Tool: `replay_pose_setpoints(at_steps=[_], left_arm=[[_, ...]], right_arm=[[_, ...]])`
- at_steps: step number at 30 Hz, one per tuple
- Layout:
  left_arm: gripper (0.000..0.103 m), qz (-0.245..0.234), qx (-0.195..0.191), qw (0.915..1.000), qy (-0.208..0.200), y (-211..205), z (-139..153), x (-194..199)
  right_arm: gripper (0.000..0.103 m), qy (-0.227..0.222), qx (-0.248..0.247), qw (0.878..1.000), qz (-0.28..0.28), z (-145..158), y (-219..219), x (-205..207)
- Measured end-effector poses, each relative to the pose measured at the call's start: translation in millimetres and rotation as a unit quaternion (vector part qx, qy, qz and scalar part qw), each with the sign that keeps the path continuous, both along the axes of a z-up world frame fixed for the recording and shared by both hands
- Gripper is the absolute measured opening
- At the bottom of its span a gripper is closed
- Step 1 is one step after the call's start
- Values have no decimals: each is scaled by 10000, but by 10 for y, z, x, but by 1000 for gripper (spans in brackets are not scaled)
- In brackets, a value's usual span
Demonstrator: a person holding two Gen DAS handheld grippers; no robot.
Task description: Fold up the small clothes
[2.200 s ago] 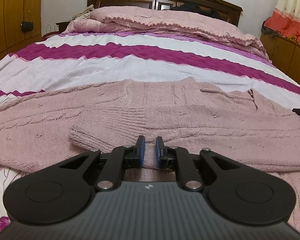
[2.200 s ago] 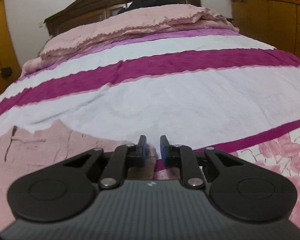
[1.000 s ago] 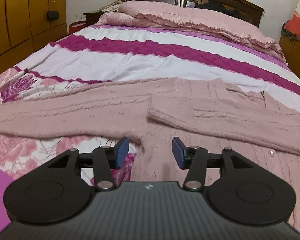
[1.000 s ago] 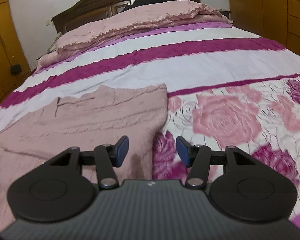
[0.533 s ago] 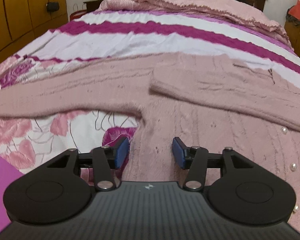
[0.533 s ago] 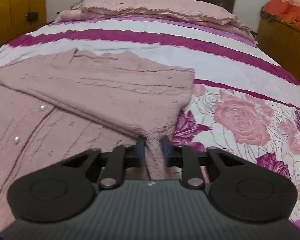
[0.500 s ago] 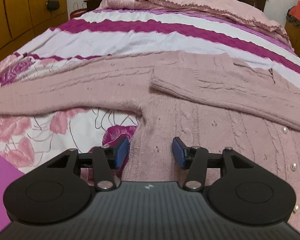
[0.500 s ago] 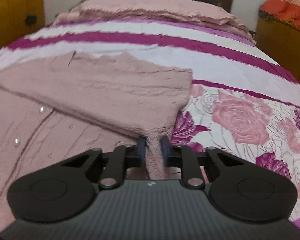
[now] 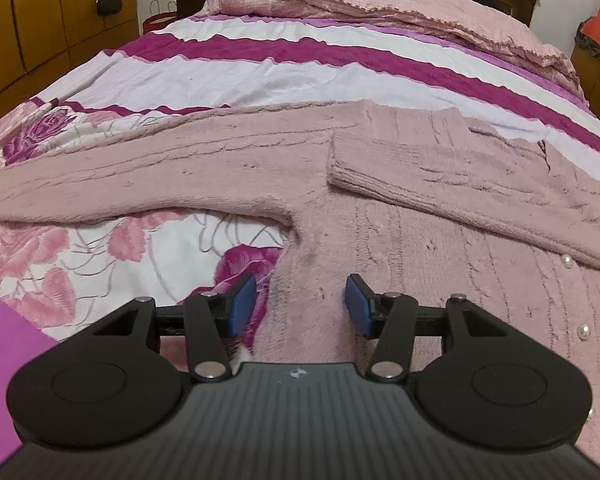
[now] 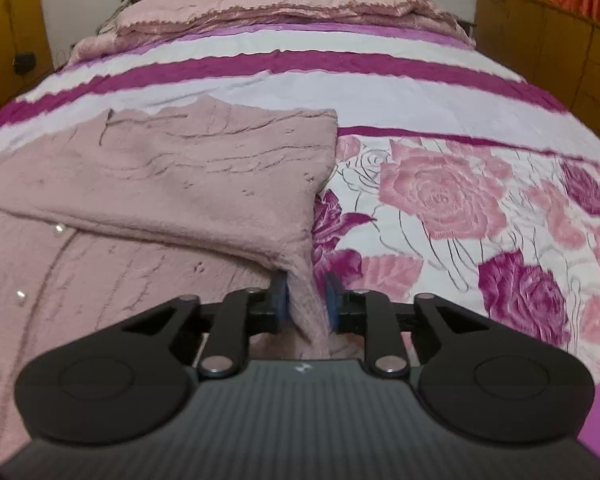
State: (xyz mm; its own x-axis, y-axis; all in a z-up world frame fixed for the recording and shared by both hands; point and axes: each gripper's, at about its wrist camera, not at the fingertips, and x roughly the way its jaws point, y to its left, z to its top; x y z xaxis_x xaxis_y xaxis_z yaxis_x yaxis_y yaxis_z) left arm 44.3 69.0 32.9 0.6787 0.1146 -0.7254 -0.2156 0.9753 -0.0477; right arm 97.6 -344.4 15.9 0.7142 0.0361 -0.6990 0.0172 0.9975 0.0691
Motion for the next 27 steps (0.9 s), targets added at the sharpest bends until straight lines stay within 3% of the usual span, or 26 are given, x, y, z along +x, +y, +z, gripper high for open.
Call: replay_pose_setpoints(at_steps=[2, 6, 7, 13, 20, 23, 27], left_arm=[[58, 51, -23, 10000, -18, 49, 53, -47], [58, 192, -39, 9997, -144, 188, 192, -169], [58, 238, -50, 9995, -181, 232, 228, -204], [58, 615, -142, 9976, -292, 542, 359, -369], [59, 1057, -271, 9935, -330, 977, 385, -434], [59, 1413, -344, 9885, -409, 1233, 388, -418], [65, 1935, -849, 9761, -515, 1614, 328, -352]], right_arm=[[29, -31, 248, 9997, -64, 84, -27, -78], [53, -266, 530, 9982, -11, 312, 38, -259], [56, -317, 581, 9978, 30, 359, 63, -292], [56, -453, 822, 9949, 370, 549, 335, -468], [56, -379, 910, 9931, 635, 426, 740, -568], [56, -332, 836, 9935, 694, 318, 879, -593], [56, -230, 669, 9950, 704, 185, 987, -609]])
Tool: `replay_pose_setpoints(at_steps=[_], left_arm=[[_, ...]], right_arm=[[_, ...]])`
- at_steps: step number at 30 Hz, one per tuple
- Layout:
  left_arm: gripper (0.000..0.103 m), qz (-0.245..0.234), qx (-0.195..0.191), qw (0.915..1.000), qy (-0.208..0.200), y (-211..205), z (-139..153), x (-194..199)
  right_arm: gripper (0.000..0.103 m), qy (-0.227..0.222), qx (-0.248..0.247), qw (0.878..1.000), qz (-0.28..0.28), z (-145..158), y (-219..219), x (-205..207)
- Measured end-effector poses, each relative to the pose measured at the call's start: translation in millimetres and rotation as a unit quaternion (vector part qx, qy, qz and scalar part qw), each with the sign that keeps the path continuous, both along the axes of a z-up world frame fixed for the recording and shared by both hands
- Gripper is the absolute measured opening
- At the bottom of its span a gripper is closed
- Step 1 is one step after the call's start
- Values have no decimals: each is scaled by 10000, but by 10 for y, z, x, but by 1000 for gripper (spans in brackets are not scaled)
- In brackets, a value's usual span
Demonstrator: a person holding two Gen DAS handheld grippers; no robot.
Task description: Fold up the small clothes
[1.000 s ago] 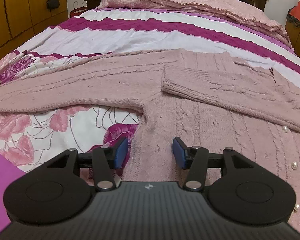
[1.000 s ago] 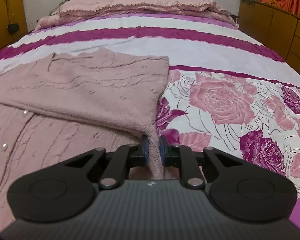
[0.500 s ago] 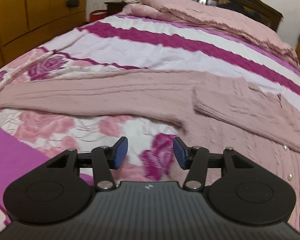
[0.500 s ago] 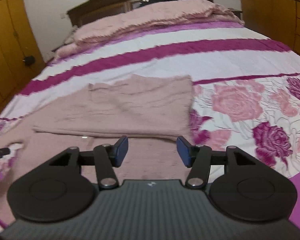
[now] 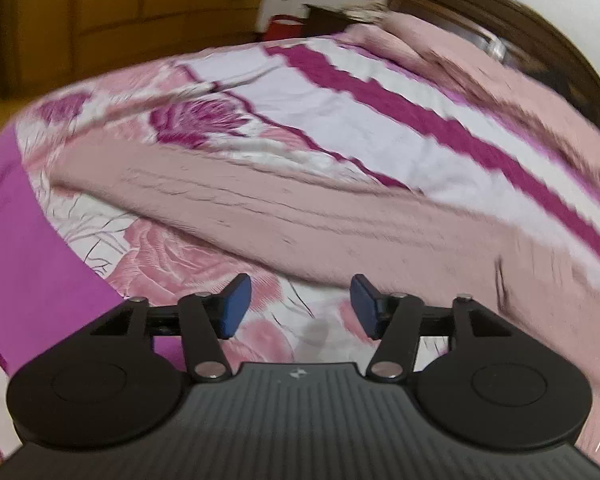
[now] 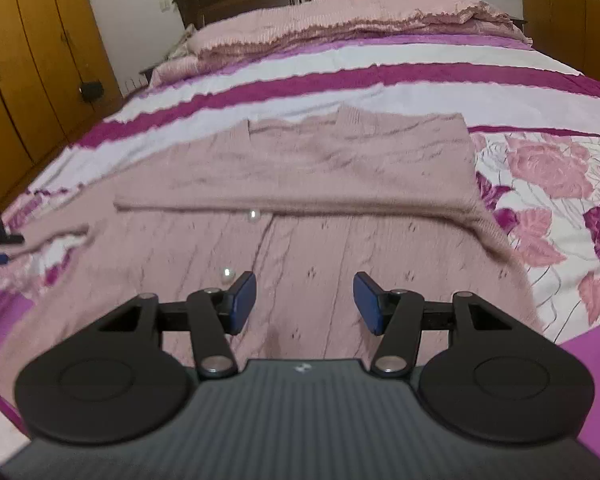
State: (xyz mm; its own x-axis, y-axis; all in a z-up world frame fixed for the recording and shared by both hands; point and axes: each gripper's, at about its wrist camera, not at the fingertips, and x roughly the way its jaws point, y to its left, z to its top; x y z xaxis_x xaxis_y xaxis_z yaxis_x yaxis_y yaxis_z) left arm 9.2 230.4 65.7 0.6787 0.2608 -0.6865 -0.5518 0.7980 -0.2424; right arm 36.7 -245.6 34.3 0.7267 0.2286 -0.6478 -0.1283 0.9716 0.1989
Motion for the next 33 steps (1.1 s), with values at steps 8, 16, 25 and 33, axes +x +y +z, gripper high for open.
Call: replay_pose_setpoints(at_steps=[8, 16, 25, 33], left_arm=[[69, 782, -763, 9938, -189, 400, -248, 154], [70, 1133, -1087, 9843, -813, 658, -391, 290], [49, 944, -739, 9872, -1050, 843, -449, 529], [12, 124, -649, 9837, -1671, 687, -106, 436]], right_arm=[[56, 171, 26, 9997, -143, -144, -7, -69], [56, 202, -1, 9996, -189, -218, -11, -73], [56, 149, 72, 9996, -227, -234, -29, -78], [56, -17, 210, 9993, -297, -170, -65, -112]])
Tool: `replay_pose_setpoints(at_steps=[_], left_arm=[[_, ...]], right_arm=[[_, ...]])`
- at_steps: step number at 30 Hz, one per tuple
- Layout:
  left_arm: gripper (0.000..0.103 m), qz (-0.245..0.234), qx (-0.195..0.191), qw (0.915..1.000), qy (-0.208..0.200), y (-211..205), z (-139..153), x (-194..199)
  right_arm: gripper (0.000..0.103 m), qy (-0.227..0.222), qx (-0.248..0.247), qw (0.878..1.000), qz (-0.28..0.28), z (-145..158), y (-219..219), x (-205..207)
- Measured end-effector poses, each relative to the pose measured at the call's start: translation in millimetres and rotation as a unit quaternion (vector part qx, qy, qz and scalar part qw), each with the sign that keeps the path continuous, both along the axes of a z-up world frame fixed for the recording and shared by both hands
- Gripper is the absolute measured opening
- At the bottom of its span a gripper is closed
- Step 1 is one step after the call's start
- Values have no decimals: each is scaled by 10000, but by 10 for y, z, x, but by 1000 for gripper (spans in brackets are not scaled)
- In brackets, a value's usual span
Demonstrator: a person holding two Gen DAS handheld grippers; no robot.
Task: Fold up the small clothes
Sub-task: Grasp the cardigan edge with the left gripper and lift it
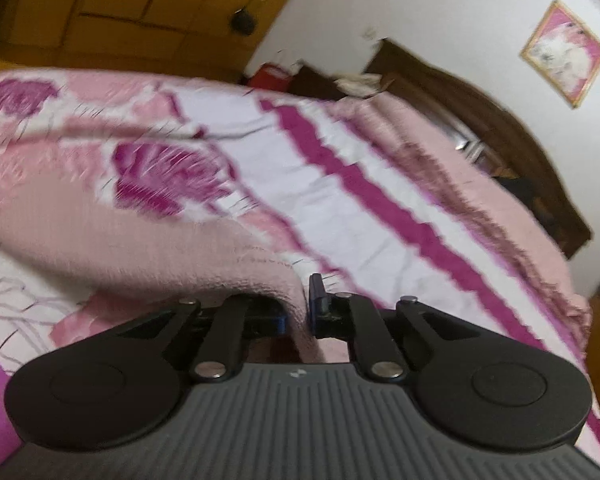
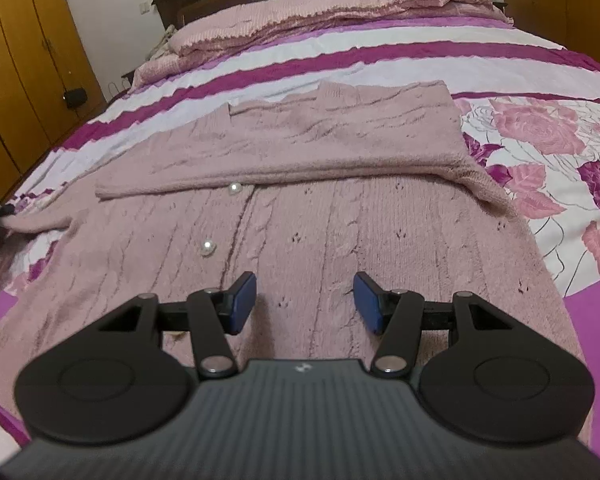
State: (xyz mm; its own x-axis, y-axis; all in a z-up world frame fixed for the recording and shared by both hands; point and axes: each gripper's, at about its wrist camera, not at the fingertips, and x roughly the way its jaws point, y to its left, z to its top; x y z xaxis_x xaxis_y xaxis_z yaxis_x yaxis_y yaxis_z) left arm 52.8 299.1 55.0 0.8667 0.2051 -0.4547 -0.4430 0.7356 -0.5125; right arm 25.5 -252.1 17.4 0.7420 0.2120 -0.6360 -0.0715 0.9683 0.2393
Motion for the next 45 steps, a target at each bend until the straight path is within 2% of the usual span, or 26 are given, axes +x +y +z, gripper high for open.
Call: replay_pose_setpoints(at_steps=[6, 12, 19, 25, 34, 40, 45], left_arm=[[11, -421, 162, 9971, -615, -304, 460, -25], [12, -991, 251, 9889, -1079, -768, 872, 19], [12, -1625, 438, 9782, -1214, -1451, 1188, 192], [12, -2062, 535, 9694, -1221, -2040, 1272, 326], [12, -2652, 579, 9564, -1081, -2944, 1119, 545], [12, -2943, 693, 9504, -735, -3576, 719, 735], [12, -3204, 669, 9446, -227, -3926, 248, 915]], right_arm=[[56, -179, 75, 9998, -96, 79, -62, -35], [56, -269, 199, 9992, -208, 114, -123, -68], [56, -344, 261, 9987, -252, 130, -177, -85], [56, -342, 390, 9978, -424, 101, -278, -92], [56, -427, 669, 9955, -520, 81, -409, -106], [56, -323, 920, 9935, -589, -4, -527, -97], [56, -212, 1160, 9909, -646, -73, -604, -85]])
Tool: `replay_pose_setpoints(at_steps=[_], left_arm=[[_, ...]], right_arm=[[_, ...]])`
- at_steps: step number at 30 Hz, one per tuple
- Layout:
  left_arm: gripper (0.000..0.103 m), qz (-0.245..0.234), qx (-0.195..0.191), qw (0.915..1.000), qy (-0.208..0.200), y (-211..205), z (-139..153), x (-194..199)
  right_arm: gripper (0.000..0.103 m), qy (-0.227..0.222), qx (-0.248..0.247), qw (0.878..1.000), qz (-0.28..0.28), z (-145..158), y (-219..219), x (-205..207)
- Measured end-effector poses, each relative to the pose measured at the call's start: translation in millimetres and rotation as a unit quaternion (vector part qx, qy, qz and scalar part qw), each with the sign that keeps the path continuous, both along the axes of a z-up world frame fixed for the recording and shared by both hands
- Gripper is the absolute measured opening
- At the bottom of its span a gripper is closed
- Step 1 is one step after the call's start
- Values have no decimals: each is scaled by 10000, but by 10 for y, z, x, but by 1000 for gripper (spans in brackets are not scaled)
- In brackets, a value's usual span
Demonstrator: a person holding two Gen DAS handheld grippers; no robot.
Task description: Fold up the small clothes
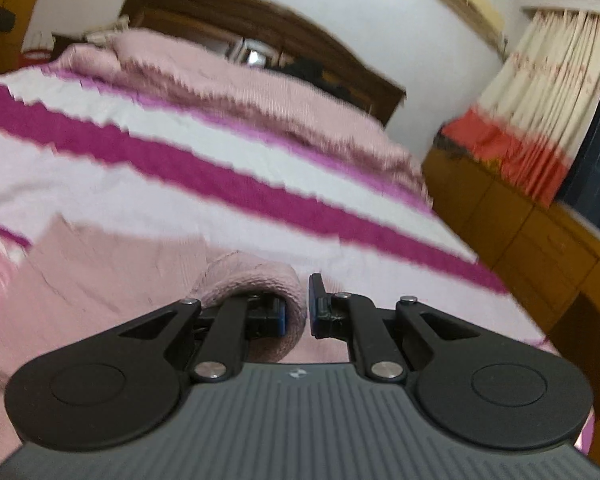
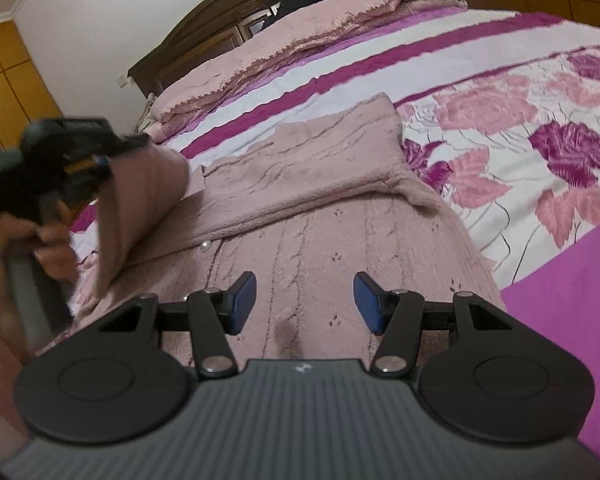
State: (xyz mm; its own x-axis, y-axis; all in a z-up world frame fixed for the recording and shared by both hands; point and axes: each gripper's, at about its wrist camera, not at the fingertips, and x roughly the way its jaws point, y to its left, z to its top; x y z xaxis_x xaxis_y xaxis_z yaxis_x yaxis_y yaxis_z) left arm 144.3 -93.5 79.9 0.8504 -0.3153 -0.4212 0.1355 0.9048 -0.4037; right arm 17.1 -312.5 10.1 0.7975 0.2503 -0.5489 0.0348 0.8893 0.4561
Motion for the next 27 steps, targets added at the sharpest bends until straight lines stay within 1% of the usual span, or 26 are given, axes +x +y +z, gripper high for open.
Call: replay_pose_setpoints(at_steps=[3, 6, 9, 11, 12, 13, 17, 19, 23, 27], left_arm=[[12, -170, 142, 9991, 371, -131, -301, 95], [12, -269, 184, 9971, 683, -148, -548, 209], [13, -369, 264, 9944, 951, -157, -718, 278], [20, -414, 343, 9936, 997, -165, -749, 289], [21, -441, 356, 9930, 1033, -154, -734, 293], [25, -465, 346, 9923, 1097, -138, -709, 297], [44, -553, 332, 9900, 1255, -92, -572, 251], [49, -588, 387, 9894, 1274, -54, -488, 163], [52, -648, 610, 9875, 1304, 73, -308, -97], [54, -490, 774, 9859, 1400, 338, -174, -407]], right_arm=[[56, 22, 64, 10000, 3, -29, -12, 3], [57, 21, 70, 10000, 23, -42, -12, 6], [57, 30, 73, 10000, 36, -49, -11, 8], [57, 33, 84, 10000, 39, -53, -12, 7], [57, 37, 86, 9999, 37, -55, -15, 10], [57, 37, 86, 9999, 36, -56, -14, 11], [57, 21, 68, 10000, 27, -51, -10, 0], [57, 13, 52, 10000, 25, -49, -5, -4], [57, 9, -13, 10000, 34, -31, 17, -9], [58, -50, -119, 9999, 96, 29, 73, -33]])
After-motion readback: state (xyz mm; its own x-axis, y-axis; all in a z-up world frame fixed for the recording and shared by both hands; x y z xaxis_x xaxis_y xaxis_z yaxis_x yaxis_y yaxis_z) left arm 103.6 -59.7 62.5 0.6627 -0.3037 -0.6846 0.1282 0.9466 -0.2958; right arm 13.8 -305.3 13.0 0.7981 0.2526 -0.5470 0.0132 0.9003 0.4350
